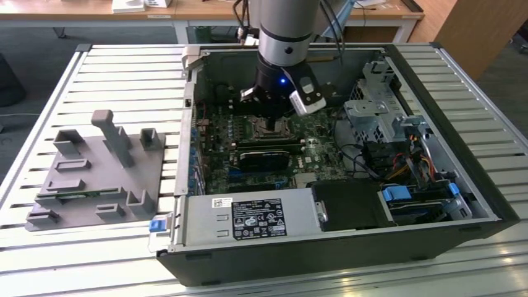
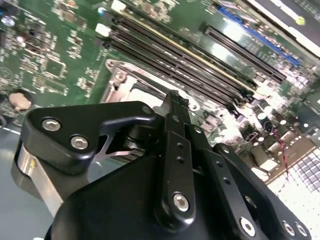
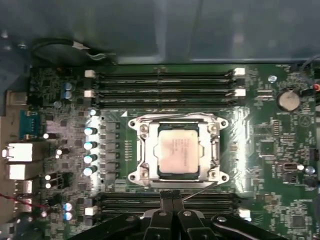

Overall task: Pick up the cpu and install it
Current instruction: 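Install the second cpu locking lever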

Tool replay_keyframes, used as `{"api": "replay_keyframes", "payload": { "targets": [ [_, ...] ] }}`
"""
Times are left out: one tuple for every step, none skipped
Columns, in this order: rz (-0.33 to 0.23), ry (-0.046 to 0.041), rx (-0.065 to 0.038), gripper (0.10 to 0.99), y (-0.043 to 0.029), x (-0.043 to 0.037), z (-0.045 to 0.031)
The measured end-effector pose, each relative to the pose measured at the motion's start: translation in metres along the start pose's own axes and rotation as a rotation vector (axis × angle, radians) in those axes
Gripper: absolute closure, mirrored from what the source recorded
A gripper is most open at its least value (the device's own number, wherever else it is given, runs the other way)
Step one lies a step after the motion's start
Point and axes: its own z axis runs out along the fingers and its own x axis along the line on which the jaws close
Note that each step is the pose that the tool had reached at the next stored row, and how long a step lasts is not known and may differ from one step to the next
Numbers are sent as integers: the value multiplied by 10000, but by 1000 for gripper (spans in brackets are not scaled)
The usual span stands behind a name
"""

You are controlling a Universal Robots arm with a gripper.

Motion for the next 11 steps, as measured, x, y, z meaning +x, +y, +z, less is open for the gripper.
{"api": "replay_keyframes", "payload": {
  "targets": [
    [-1, 0, 0, 980, -1, 23, 5],
    [-4, 1, 2, 980, -2, 44, 12],
    [-9, 1, 2, 980, -3, 53, 25],
    [-17, 4, 2, 980, -4, 55, 43],
    [-25, 9, 3, 980, -6, 56, 61],
    [-32, 15, 3, 980, -7, 57, 80],
    [-36, 21, 3, 980, -8, 58, 98],
    [-41, 26, 5, 980, -9, 60, 115],
    [-45, 28, 3, 980, -11, 62, 133],
    [-47, 31, -9, 980, -16, 63, 142],
    [-49, 31, -44, 980, -23, 63, 150]
  ]
}}
